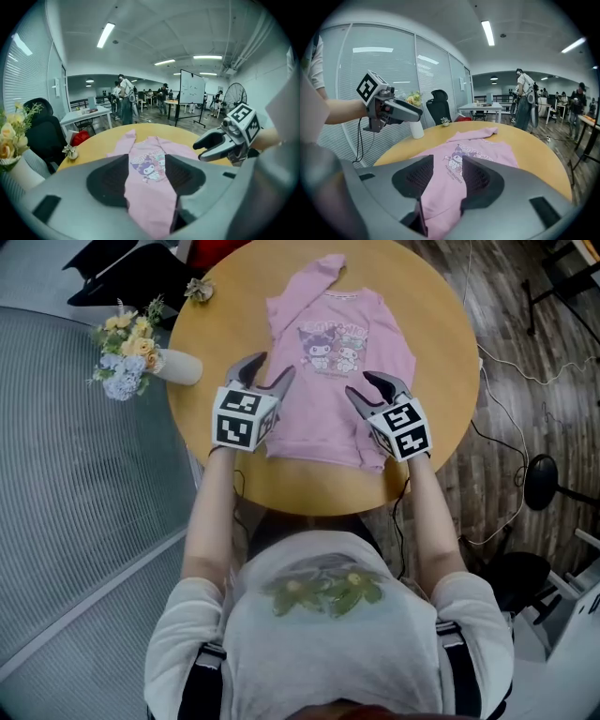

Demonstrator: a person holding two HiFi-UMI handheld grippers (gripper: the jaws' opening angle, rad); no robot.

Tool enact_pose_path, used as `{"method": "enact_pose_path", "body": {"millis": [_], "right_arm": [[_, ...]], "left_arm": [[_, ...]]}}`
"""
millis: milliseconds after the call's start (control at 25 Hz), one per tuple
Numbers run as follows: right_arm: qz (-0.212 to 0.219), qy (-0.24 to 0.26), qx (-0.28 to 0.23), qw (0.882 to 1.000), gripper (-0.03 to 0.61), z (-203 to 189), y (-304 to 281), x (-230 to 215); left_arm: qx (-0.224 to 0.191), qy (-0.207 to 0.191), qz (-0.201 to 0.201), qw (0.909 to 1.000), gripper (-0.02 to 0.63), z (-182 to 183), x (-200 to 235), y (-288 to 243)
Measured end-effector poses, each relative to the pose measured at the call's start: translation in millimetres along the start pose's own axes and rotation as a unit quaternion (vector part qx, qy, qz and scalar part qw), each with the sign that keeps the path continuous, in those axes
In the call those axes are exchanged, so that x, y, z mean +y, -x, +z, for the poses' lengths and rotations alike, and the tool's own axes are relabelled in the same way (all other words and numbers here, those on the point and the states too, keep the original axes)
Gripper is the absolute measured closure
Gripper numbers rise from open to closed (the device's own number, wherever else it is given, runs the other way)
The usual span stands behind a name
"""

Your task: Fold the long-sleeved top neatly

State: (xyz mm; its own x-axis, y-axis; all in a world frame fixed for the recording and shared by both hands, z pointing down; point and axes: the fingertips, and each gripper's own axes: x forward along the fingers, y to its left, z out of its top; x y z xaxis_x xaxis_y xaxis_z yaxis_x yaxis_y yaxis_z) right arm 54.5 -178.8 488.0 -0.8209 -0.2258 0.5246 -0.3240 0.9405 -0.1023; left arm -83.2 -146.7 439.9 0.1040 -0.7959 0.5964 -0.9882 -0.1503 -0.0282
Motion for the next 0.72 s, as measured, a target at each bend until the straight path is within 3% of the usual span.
{"method": "enact_pose_path", "body": {"millis": [240, 480, 720], "right_arm": [[-0.008, -0.016, 0.015, 1.000, 0.380, 1.3, -20.5, -10.8], [-0.031, -0.037, 0.034, 0.998, 0.380, 7.9, -47.4, -31.8], [-0.061, -0.047, 0.042, 0.996, 0.380, 26.8, -72.6, -53.2]], "left_arm": [[0.011, -0.006, 0.003, 0.9999, 0.391, 17.7, 47.4, -33.5], [0.035, -0.004, -0.020, 0.9992, 0.391, 17.4, 78.4, -84.2], [0.068, 0.035, -0.056, 0.9955, 0.391, 2.2, 110.6, -141.0]]}}
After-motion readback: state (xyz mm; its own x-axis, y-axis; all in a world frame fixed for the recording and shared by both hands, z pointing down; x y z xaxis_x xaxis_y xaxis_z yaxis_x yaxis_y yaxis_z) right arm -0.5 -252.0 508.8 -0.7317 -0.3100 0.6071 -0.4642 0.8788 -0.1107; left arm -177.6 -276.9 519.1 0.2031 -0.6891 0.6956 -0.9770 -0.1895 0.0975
